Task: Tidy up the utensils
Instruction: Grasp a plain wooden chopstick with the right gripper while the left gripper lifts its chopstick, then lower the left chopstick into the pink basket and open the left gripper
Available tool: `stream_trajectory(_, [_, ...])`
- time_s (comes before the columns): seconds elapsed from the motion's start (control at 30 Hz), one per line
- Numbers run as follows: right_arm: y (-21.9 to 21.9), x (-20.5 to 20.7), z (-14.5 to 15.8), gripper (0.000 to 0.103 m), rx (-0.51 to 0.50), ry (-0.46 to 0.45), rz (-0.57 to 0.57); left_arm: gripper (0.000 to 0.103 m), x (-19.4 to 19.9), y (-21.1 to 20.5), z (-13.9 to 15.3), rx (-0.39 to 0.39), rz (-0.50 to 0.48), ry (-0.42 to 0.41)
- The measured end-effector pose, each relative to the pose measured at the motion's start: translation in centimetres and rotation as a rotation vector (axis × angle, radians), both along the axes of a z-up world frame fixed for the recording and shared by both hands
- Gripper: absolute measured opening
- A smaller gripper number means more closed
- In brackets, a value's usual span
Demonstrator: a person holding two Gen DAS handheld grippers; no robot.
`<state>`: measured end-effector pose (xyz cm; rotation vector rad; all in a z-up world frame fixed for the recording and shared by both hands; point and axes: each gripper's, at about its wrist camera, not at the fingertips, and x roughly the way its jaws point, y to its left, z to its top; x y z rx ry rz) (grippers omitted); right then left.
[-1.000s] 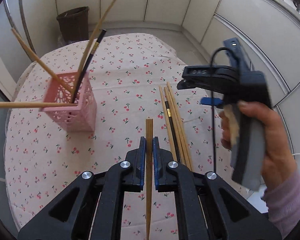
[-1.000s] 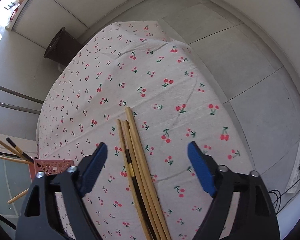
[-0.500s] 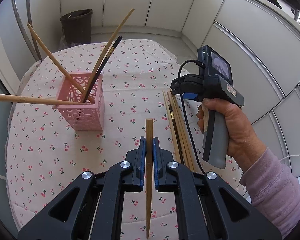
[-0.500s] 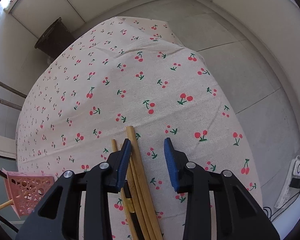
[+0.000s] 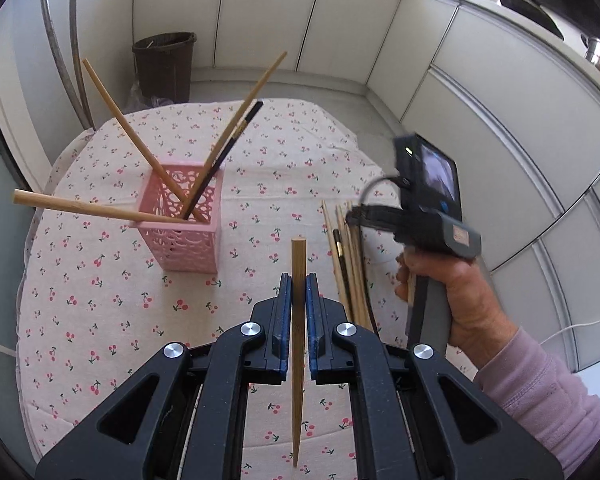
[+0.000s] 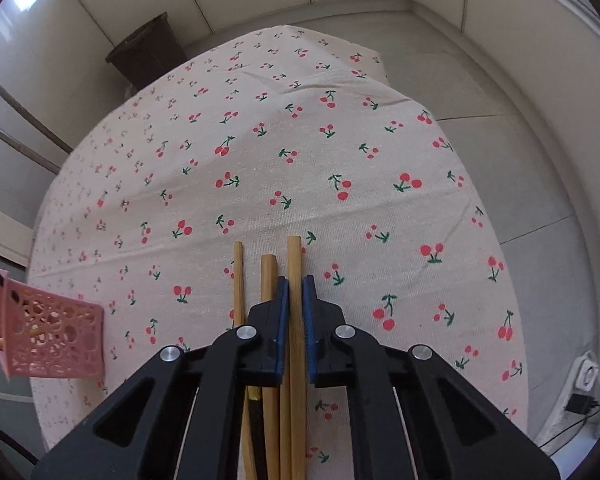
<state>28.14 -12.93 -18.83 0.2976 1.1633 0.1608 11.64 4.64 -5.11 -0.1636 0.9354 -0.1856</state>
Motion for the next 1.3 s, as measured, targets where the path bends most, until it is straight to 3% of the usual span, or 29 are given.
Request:
stream_trajectory(0.13, [-2.7,-2.7,2.5,0.007,0.07,-0.054,-0.026,0.006,-0.6,0.6,1.5,-0.036,0.004,-0.045])
stream_trajectory(0.43, [-4.3,-10.2,10.9,0.007,0.083,-0.235,0.035,0.007,-2.3,1.4,3.8,-0.062,0.009,-0.124])
stream_trajectory(0.7, [-2.6,-14.4,16.5,0.007,0.144,-0.343,0.123,0.006,-4.2,3.9,6.5,-0.07,0.054,-0.179])
stream_trajectory(1.07, [-0.8,-13.6,23.9,0.007,0.272,-0.462,0.146,0.006,-3.3,8.7,12.3,-0.114,0.183,-0.303])
stream_trajectory(1.3, [0.6,-11.4,26.5,0.007,0.294,-0.52,0.139,0.006,-0.5,9.7,15.2,-0.056,0.264,-0.387])
